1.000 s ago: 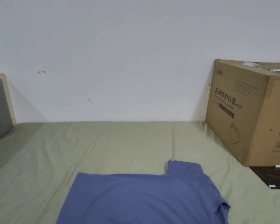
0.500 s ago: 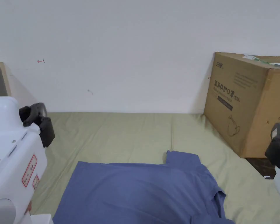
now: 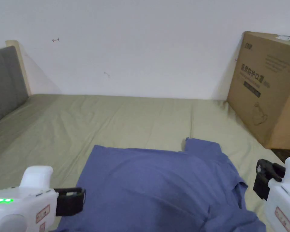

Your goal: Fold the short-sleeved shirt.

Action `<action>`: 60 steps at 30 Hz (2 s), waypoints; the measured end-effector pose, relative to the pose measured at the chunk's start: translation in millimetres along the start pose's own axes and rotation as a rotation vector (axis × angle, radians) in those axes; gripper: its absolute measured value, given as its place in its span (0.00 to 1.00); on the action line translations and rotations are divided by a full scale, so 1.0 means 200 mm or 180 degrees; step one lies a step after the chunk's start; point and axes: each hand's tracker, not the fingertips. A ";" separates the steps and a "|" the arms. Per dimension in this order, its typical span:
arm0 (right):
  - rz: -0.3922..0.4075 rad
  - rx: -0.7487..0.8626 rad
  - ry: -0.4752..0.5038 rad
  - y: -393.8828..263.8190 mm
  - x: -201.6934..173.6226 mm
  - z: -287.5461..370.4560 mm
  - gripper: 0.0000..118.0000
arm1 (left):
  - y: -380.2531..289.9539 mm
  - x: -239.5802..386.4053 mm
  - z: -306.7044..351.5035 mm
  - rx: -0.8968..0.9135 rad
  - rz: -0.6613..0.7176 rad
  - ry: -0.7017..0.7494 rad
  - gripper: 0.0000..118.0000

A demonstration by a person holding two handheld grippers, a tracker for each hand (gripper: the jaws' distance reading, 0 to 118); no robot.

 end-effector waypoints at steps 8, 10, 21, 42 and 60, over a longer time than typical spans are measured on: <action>0.0046 -0.0492 0.0064 -0.25 -0.06 -0.12 0.00 | -0.24 -0.17 -0.36 -0.0378 0.0572 0.0214 0.88; -0.0026 -0.0581 0.0045 -0.29 -0.05 -0.14 0.00 | -0.27 -0.23 -0.46 -0.0467 0.0517 0.0233 0.64; -0.0228 -0.1775 -0.0091 -0.61 0.14 -0.34 0.97 | -0.26 -0.12 -0.43 -0.0367 0.0615 0.0126 0.05; -0.0651 -0.1466 -0.0239 -0.27 0.42 -0.75 0.04 | 0.42 -0.06 -0.54 0.0119 0.0798 0.0127 0.05; -0.0557 -0.2217 -0.0402 -0.45 0.37 -1.60 0.14 | 0.59 -0.06 -1.28 -0.0499 0.0842 0.0322 0.34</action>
